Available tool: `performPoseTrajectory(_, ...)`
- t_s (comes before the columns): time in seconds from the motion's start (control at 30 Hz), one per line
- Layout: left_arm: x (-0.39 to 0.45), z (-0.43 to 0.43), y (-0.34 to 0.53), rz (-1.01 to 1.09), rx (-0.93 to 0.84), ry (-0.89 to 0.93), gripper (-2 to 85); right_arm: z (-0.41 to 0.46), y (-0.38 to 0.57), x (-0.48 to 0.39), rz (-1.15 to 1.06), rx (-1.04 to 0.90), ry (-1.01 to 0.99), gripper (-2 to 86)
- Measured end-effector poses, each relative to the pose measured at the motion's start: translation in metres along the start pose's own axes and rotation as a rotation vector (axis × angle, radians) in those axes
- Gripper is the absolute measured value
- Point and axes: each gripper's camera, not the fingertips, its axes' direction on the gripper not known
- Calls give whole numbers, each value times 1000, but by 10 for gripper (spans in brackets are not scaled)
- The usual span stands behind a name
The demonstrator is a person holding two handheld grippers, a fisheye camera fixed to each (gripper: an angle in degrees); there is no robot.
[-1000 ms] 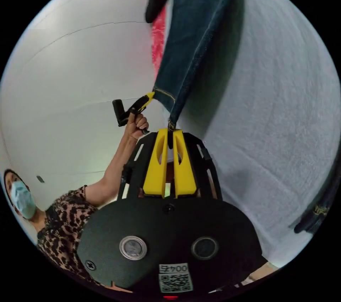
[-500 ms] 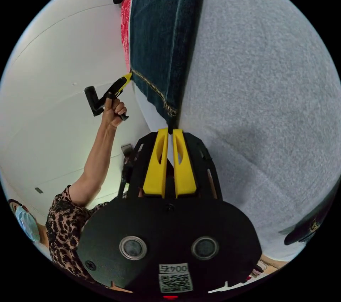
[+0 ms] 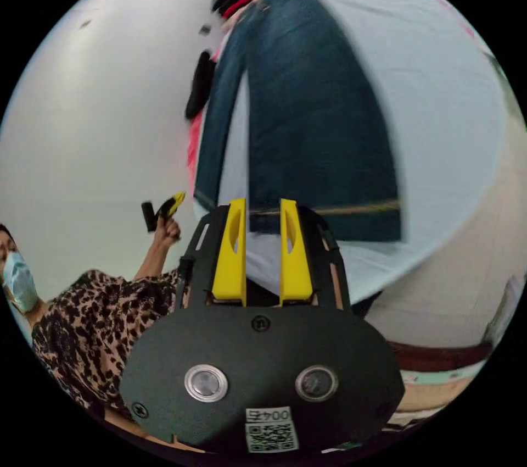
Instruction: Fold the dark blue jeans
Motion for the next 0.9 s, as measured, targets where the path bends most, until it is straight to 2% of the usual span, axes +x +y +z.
performPoseTrajectory(0.07,42,74,9,62,-150,150,74,-29,16,38,94,80,11,107)
performPoseTrajectory(0.13,71,128,20,99,-262,200,81,-43,28,69,164,101,52,114)
performPoseTrajectory(0.23,102,194,37,113,-384,201,91,-40,34,90,195,83,71,123)
performPoseTrajectory(0.33,114,235,53,80,-454,176,96,-27,34,98,187,38,5,121)
performPoseTrajectory(0.47,126,270,67,42,-473,155,91,-18,38,97,158,-10,2,101)
performPoseTrajectory(0.6,136,292,73,20,-468,120,71,-11,48,104,163,-64,-110,67)
performPoseTrajectory(0.7,140,301,78,15,-449,89,38,-9,55,100,153,-62,-124,40)
performPoseTrajectory(0.77,143,299,81,-14,-417,115,27,-15,59,83,96,-40,-89,37)
performPoseTrajectory(0.83,145,298,85,-29,-398,103,22,-17,67,51,-39,-75,98,35)
performPoseTrajectory(0.9,142,305,92,-39,-402,84,19,-8,75,44,-88,-115,175,35)
